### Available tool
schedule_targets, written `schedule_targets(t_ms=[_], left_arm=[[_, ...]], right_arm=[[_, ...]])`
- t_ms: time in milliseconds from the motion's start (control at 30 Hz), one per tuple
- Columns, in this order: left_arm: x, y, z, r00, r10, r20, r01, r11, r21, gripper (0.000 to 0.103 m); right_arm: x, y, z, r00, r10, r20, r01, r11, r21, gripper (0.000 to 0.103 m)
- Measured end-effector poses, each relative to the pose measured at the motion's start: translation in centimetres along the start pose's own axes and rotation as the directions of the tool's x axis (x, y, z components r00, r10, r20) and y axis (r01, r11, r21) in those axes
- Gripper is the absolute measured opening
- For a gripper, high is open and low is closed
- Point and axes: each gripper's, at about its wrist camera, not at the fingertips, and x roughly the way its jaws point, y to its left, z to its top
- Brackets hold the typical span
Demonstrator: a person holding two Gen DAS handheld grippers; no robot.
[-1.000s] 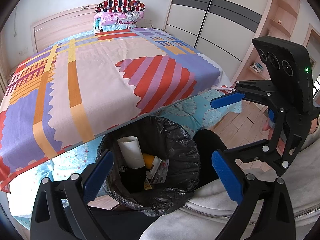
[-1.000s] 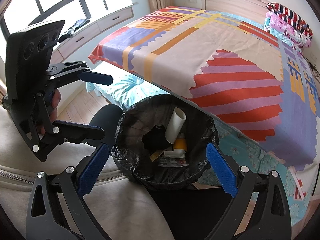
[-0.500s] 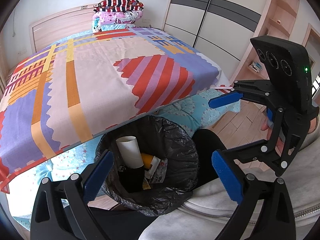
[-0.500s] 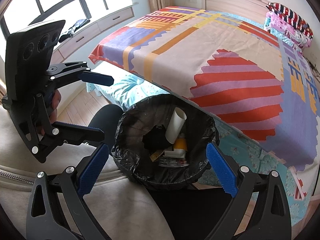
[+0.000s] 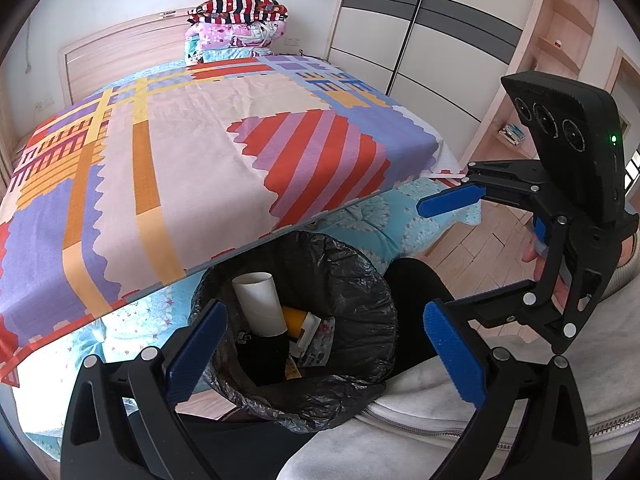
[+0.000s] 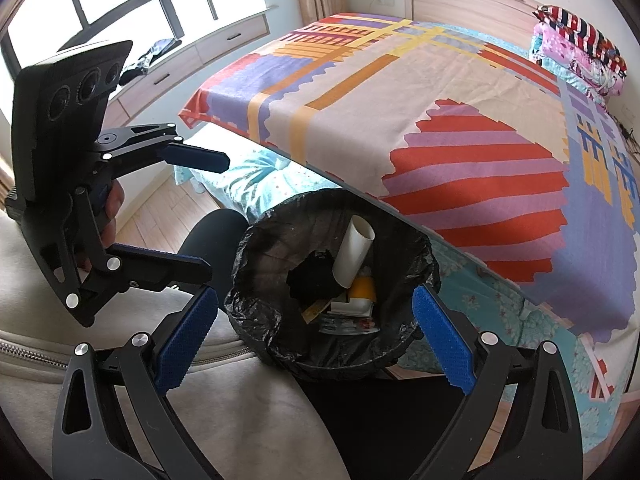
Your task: Collect trash
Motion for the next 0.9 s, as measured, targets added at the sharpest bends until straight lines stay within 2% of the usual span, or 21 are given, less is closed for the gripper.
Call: schedule_targets(t_ms=[900], left_arm=[[0.01,-0.04,0.11,1.000,-0.003,0.001,0.003,1.000,0.002,0.095]], right_arm=[[-0.03,0.12,-0.03,1.000,0.003,0.004,-0.003,1.000,-0.005,0.099]])
